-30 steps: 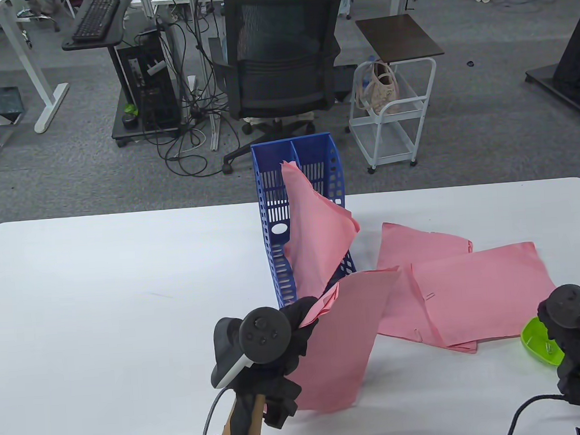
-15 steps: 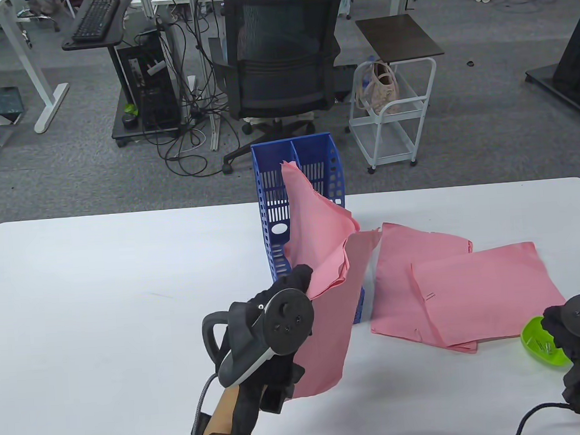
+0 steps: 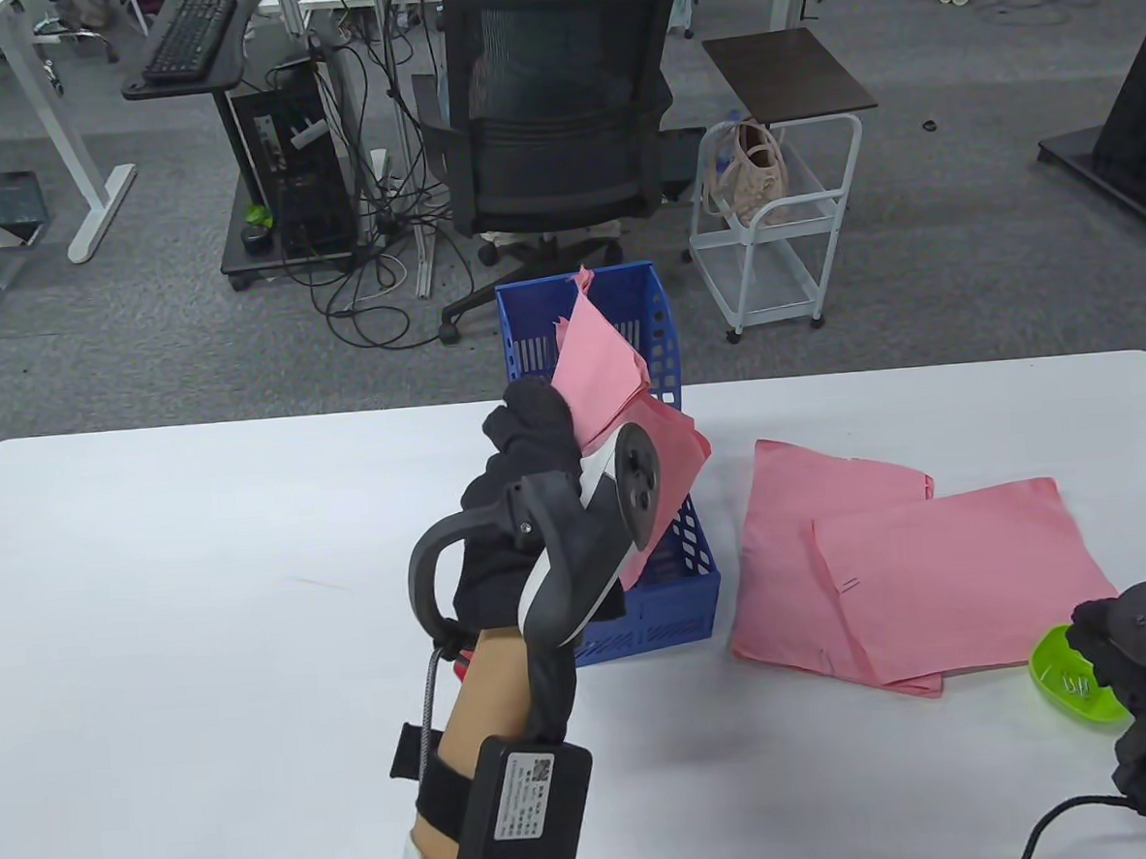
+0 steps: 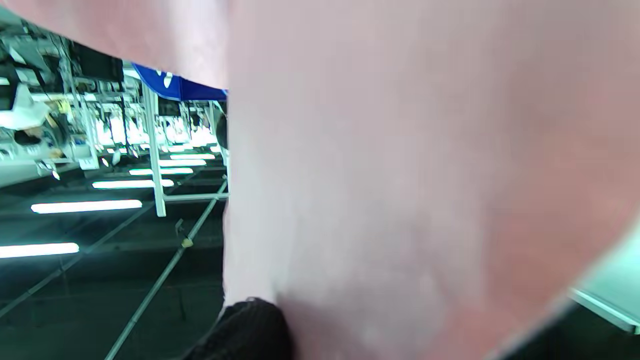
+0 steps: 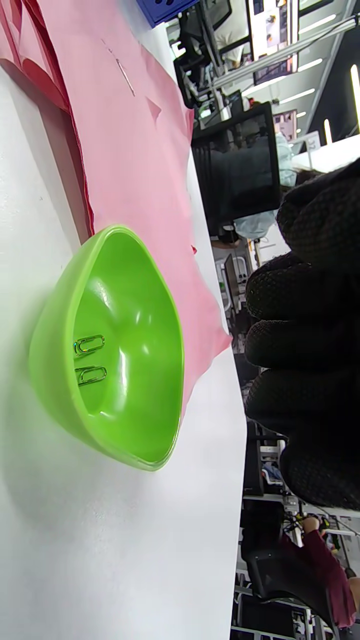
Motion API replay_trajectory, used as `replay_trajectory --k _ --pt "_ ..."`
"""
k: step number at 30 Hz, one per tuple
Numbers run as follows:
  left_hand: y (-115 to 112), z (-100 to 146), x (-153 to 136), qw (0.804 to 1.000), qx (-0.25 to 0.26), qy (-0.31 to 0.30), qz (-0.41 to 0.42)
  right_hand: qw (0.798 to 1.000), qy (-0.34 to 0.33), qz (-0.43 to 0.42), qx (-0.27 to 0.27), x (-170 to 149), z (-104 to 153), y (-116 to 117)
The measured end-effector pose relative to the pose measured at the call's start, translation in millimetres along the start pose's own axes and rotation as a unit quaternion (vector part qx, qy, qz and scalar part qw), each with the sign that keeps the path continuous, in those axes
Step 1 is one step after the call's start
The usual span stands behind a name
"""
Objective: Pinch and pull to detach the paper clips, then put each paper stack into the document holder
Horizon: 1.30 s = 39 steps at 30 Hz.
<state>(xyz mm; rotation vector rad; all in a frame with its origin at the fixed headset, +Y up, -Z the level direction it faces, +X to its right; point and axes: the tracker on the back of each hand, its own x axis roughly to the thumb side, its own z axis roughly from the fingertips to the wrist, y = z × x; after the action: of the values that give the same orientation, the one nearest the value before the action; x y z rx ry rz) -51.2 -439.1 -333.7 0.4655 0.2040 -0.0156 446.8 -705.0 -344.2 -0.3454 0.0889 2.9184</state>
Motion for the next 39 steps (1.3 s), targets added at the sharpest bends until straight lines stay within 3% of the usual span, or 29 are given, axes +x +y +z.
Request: replay_trajectory --k 3,7,9,14,21,25,31,39 --pt "-17 -5 10 1.000 0.022 0.015 0.010 1.000 -0.002 -0.004 -0.003 0 1 0" --pt "-44 -2 16 0.992 0.052 0.016 0.113 1.000 -0.005 -0.003 -0.008 -1 0 1" --pt "-60 4 17 0.977 0.065 0.012 0.201 1.000 -0.008 -0.003 -0.012 -2 0 1" --pt "-111 12 19 0.951 0.040 -0.008 0.305 1.000 -0.013 -0.002 -0.021 -1 0 2" --pt "-187 17 24 0.949 0.000 -0.015 0.316 1.000 -0.020 0.006 -0.023 1 1 4" --pt "-216 19 23 0.955 -0.033 -0.007 0.293 1.000 -0.021 0.010 -0.021 2 1 5" --pt "-227 20 17 0.953 -0.062 -0.009 0.298 0.999 -0.023 0.014 -0.018 3 1 6" --pt "-214 26 7 0.958 -0.127 -0.160 0.200 0.999 -0.032 0.034 -0.017 9 3 9"
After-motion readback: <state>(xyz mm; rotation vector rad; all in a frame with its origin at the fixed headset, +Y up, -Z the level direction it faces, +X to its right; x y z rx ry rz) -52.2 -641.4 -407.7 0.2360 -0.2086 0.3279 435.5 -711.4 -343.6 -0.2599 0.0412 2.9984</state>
